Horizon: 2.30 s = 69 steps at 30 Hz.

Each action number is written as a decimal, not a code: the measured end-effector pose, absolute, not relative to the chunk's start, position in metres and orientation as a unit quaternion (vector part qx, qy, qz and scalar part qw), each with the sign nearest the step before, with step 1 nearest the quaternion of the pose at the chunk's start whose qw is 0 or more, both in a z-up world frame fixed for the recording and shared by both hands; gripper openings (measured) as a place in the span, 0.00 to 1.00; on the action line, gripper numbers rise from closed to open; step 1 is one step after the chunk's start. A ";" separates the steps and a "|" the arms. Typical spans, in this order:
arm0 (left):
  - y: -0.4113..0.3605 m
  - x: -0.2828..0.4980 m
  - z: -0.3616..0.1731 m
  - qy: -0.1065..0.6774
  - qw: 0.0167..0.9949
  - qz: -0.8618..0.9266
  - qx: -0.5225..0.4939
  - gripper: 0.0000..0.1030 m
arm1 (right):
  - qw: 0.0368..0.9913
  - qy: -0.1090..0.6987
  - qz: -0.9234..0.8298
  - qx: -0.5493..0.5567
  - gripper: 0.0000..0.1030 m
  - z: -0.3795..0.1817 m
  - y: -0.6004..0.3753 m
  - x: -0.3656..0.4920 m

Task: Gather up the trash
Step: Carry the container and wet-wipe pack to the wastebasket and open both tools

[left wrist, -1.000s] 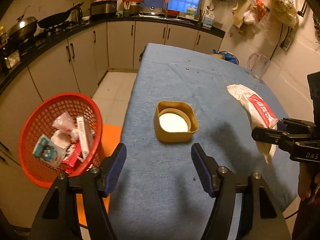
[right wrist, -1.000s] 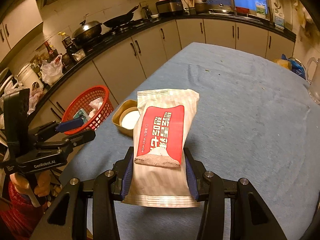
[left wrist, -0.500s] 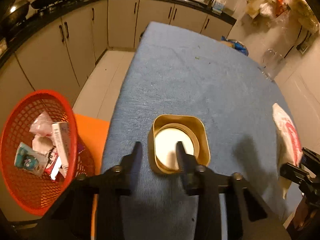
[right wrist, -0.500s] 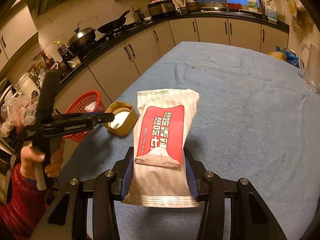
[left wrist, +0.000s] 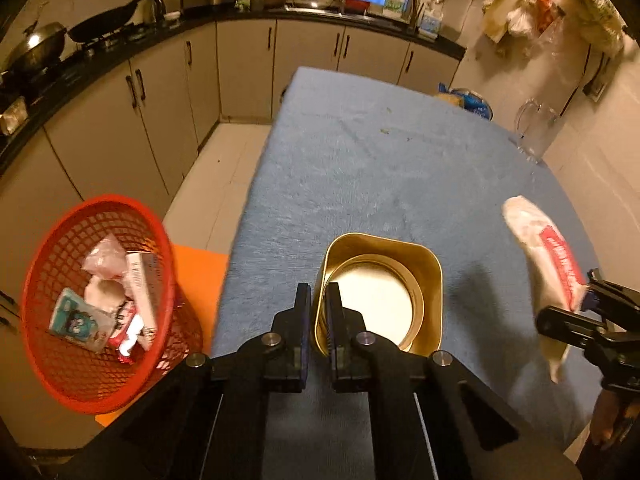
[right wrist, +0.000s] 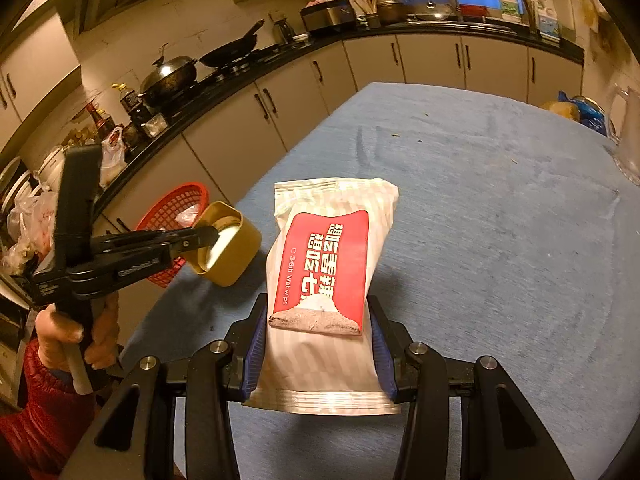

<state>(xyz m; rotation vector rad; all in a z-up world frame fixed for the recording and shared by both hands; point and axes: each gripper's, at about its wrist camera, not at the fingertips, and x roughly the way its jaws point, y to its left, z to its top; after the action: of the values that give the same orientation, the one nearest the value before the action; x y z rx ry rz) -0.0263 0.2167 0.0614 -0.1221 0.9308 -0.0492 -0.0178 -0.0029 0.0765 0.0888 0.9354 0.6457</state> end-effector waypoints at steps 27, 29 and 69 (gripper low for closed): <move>0.419 -0.092 0.073 0.423 0.885 0.165 -0.097 0.07 | 0.768 0.454 0.451 -0.014 0.49 0.105 0.228 0.014; 0.421 -0.090 0.067 0.428 0.883 0.168 -0.099 0.07 | 0.762 0.463 0.454 -0.008 0.49 0.100 0.241 0.022; 0.432 -0.073 0.041 0.436 0.879 0.161 -0.106 0.31 | 0.721 0.533 0.440 0.052 0.59 0.042 0.288 0.071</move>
<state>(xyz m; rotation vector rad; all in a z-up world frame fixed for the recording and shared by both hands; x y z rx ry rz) -0.0731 0.4315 0.0406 -0.2200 0.9085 0.3348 0.0714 0.2882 0.0417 0.1150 1.1783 0.9731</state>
